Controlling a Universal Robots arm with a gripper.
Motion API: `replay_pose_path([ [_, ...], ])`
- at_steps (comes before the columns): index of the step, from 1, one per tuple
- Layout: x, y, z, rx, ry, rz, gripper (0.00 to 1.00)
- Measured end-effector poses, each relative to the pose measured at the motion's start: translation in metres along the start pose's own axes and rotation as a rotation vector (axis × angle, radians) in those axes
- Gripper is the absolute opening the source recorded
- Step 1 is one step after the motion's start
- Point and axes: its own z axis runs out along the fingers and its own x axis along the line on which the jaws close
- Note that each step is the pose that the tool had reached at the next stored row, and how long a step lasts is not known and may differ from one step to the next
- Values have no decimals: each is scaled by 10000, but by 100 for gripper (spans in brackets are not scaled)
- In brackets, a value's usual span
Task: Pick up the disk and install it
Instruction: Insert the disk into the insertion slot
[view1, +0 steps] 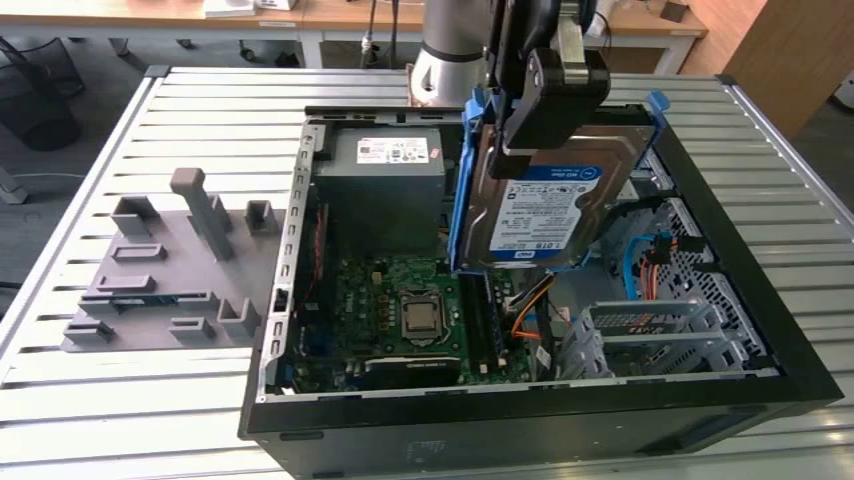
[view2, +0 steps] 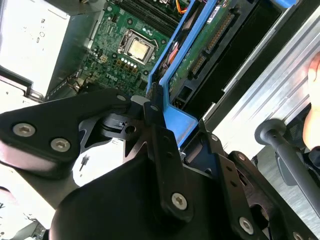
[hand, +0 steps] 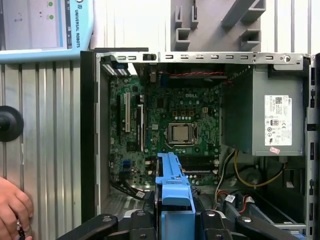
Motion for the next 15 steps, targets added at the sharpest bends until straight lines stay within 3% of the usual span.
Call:
replay_pose_path([
  [4, 8, -37, 13, -1, 3, 0, 36],
  [10, 113, -41, 24, 0, 2, 13, 36],
  [15, 116, -41, 29, 0, 21, 13, 36],
])
